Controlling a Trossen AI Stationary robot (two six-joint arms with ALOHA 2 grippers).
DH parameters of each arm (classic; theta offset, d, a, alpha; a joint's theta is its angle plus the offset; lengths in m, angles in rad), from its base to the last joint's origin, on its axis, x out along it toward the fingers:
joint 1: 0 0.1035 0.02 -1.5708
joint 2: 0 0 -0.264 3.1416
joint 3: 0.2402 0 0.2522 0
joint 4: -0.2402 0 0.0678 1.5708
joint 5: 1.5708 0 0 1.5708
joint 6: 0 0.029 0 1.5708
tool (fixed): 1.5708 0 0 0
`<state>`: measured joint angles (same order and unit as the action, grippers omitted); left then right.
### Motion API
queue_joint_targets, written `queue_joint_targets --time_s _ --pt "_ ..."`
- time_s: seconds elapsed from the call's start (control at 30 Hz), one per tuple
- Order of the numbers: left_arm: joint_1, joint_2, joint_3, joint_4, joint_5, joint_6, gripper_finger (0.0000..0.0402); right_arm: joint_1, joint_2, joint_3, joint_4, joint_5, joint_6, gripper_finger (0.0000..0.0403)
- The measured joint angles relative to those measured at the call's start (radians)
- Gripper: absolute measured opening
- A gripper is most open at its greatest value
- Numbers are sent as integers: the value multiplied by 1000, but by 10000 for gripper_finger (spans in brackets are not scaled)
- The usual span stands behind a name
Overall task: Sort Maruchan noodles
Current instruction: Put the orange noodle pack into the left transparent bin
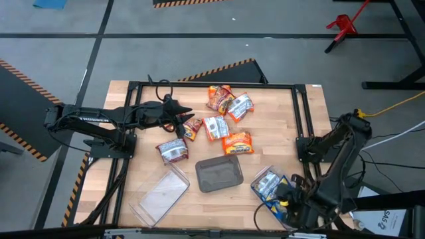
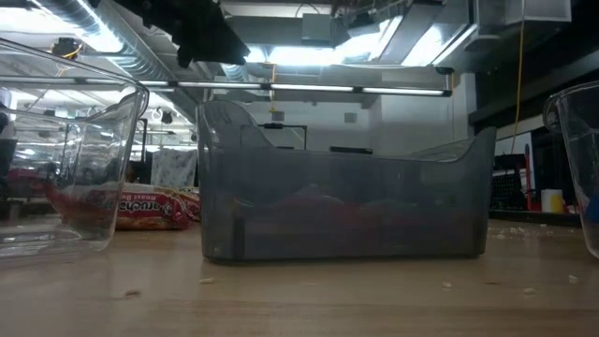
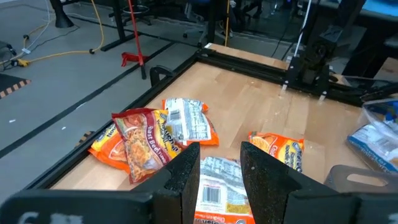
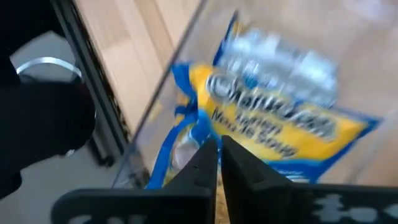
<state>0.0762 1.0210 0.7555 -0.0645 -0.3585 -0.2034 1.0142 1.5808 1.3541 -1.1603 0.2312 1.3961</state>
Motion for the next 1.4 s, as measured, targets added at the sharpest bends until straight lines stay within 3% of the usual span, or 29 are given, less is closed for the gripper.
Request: queue_joint_targets --time_s 0.23,0.33,0.53,0.77,1.0,1.17,1.3,1.4 --pt "0 -9 0 7 26 -48 108 -1 -2 189 -220 364 -64 14" --pt "0 -28 -1 13 45 -56 109 -19 -4 231 -303 485 -66 35" --pt "-1 -103 -1 -19 118 4 123 -127 -3 236 -377 563 -193 146" --pt "-11 -166 -1 -93 177 27 153 -371 -3 236 -367 637 -454 279" --pt "-10 -163 -1 -193 216 -10 176 -690 -2 222 -152 493 -968 320" --pt "-9 -168 -1 -208 217 -29 176 -920 -2 132 198 176 -1358 310" --pt "-9 -213 0 -209 234 -33 176 -1071 -1 -9 533 -109 -1482 301" --pt "-9 -246 0 -230 222 -49 175 -1141 7 -130 774 -182 -1537 299"
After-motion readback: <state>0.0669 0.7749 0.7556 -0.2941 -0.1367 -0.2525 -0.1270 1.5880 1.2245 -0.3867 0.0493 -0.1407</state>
